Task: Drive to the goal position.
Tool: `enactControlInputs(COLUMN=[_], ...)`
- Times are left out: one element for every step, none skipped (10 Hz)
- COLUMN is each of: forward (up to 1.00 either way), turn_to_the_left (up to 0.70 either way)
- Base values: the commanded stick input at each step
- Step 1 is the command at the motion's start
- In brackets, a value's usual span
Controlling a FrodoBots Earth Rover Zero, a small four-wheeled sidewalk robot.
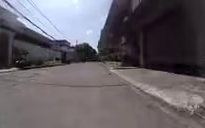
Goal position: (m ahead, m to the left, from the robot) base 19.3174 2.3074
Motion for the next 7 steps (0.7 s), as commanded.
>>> enactControlInputs(forward=[1.0,1.0,1.0,1.0,1.0,1.0,1.0], turn_to_the_left=[0.0,0.0,0.0,0.0,0.0,0.0,0.0])
